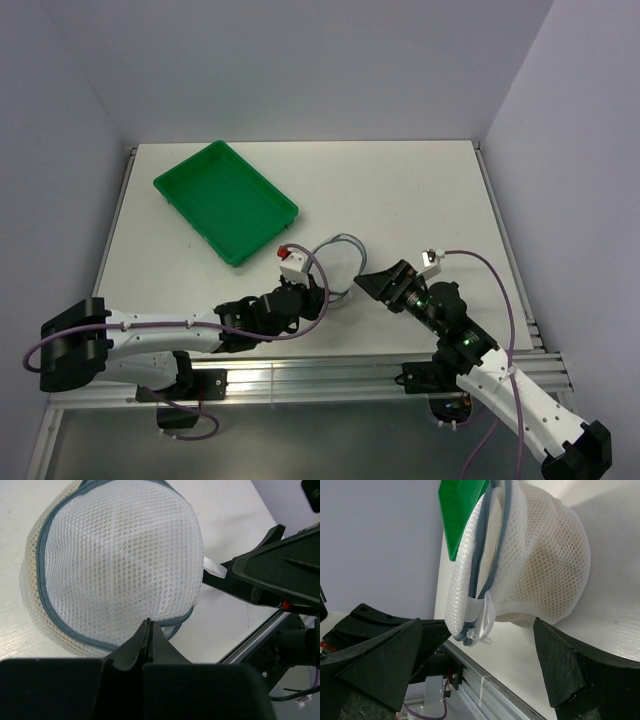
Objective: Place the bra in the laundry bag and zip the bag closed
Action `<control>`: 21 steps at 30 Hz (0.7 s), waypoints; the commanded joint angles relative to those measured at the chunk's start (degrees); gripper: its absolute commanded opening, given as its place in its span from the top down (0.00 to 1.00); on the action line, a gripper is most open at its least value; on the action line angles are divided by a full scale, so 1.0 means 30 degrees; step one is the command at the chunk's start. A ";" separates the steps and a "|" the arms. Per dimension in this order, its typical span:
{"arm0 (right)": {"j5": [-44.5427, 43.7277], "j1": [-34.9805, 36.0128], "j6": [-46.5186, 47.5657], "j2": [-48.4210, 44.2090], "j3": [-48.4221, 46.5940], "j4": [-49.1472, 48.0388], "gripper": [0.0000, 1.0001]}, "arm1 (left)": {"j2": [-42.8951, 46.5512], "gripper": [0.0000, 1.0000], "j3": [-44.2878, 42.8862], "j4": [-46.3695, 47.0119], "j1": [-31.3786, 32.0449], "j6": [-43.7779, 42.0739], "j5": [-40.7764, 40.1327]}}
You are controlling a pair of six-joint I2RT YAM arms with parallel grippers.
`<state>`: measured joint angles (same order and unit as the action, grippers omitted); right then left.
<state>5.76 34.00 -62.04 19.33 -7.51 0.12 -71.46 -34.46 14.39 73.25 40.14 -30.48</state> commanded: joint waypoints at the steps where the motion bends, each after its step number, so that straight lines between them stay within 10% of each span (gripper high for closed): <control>1: 0.0481 0.0297 0.0173 0.0087 -0.0779 -0.0010 0.00 | 0.1143 1.00 0.0528 0.1908 -0.0335 0.0184 0.1017; 21: 0.0570 0.0357 0.0875 0.5272 -0.1511 -0.5164 0.38 | 0.1584 1.00 0.0705 0.2000 -0.0716 -0.0606 0.2542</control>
<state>8.23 34.74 -60.20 33.76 -9.37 -10.33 -67.70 -32.05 17.76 71.26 39.66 -24.36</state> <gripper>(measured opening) 0.657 0.012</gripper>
